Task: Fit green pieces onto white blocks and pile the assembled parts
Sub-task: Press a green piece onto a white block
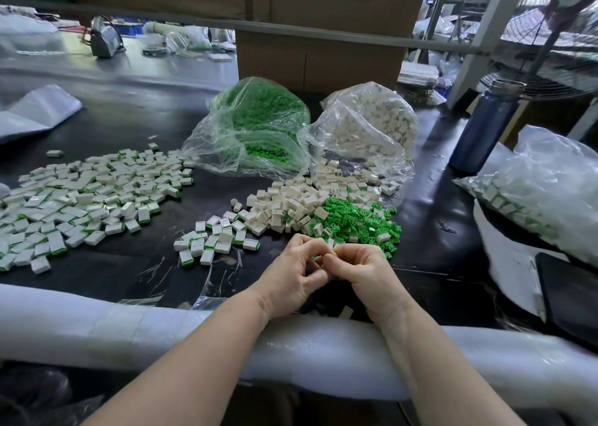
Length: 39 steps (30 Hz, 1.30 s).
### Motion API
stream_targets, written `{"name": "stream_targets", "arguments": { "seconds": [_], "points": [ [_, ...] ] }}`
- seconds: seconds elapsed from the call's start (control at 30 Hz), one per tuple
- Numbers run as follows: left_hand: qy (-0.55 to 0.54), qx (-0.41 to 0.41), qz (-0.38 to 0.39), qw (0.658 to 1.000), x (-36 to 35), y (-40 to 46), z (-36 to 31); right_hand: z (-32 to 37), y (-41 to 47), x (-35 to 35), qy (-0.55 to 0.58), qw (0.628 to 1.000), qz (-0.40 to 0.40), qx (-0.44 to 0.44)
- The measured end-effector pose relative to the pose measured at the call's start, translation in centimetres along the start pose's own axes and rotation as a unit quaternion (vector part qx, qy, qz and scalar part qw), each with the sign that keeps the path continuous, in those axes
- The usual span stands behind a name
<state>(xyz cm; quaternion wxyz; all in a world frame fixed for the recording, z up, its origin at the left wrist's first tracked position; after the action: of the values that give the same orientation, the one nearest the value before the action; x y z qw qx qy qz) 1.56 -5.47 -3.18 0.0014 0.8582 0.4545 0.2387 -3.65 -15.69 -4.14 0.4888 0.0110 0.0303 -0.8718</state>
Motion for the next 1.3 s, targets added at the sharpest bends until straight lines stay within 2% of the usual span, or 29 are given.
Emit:
{"name": "stream_targets", "arguments": {
  "seconds": [0.3, 1.3],
  "points": [
    [-0.012, -0.001, -0.003, 1.0, 0.16, 0.06, 0.01, 0.07, -0.04, -0.27, 0.016, 1.0, 0.014, -0.004],
    [0.023, -0.011, 0.014, 1.0, -0.03, -0.1, 0.01, -0.34, 0.12, 0.14, 0.008, 1.0, -0.011, -0.024]
  ]
}}
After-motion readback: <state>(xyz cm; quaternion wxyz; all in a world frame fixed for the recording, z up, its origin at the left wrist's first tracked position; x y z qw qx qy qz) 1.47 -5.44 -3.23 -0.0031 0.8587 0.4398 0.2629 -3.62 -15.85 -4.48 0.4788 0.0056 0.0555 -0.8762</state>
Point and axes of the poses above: each hand's wrist, its own y-axis towards the middle knuckle, its own x-axis out of the back of the hand, z = x × y, the point moved 5 cm from there along y, towards the middle knuckle, and after that the axes turned 14 degrees about -z, right-handed, at the moved point
